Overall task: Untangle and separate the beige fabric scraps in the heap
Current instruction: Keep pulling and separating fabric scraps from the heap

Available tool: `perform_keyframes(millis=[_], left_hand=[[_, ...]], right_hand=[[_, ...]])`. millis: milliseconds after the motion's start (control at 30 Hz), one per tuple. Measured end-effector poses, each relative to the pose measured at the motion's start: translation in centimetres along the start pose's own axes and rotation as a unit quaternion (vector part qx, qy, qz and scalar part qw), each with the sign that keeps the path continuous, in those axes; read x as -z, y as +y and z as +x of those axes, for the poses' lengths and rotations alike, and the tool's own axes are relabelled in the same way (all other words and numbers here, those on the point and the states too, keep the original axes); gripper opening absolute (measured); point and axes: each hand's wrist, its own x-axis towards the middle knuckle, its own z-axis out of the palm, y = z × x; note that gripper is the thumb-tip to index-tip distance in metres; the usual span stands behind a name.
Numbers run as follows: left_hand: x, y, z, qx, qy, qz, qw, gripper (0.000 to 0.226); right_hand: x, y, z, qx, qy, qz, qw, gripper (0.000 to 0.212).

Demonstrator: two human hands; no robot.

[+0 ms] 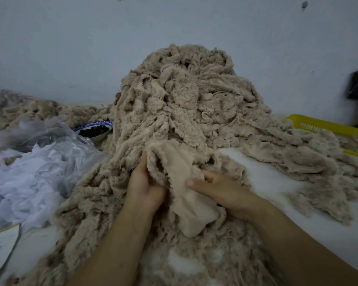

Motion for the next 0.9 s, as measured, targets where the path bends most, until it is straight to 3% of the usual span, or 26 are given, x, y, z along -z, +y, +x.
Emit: perform_keyframes(millis=[67, 133, 200, 267, 433, 600, 700, 833, 900], left_hand=[[-0.3, 0.4, 0.0, -0.010, 0.004, -0.044, 0.999, 0.044], [-0.4, 0.7, 0.0, -0.025, 0.003, -0.073, 0.997, 0.038], [-0.5, 0.7, -0.3, -0.041, 0.005, -0.026, 0.999, 0.041], [-0.6, 0.5, -0.3, -0.064, 0.017, 0.028, 0.997, 0.042], [-1.0, 0.1, -0.5, -0.110, 0.021, 0.101, 0.989, 0.038], [-1.4, -0.6, -0.8, -0.084, -0.010, 0.160, 0.983, 0.047], [-1.7, -1.3, -1.2, -0.087, -0.037, 0.210, 0.973, 0.038], [-1.8, -2.4, -1.6, -0.114, -0.068, 0.353, 0.926, 0.043], [-1.9, -2.7, -1.8, -0.121, -0.081, 0.398, 0.906, 0.035]], right_hand=[[0.1, -0.2, 0.1, 0.004, 0.037, 0.053, 0.998, 0.029], [0.8, -0.6, 0.4, 0.017, 0.098, 0.164, 0.981, 0.040], [1.9, -1.0, 0.5, 0.010, 0.128, 0.281, 0.951, 0.045], [2.8, -1.4, 0.3, -0.016, 0.125, 0.346, 0.930, 0.046], [3.3, -1.2, -0.1, -0.001, 0.081, 0.373, 0.924, 0.045], [3.1, -1.1, 0.4, 0.015, 0.083, 0.364, 0.928, 0.039], [2.9, -0.8, 0.6, 0.033, 0.071, 0.321, 0.944, 0.044], [1.4, -0.1, 1.3, 0.053, 0.089, 0.154, 0.983, 0.073], [0.7, 0.3, 1.5, 0.053, 0.094, 0.070, 0.992, 0.062]])
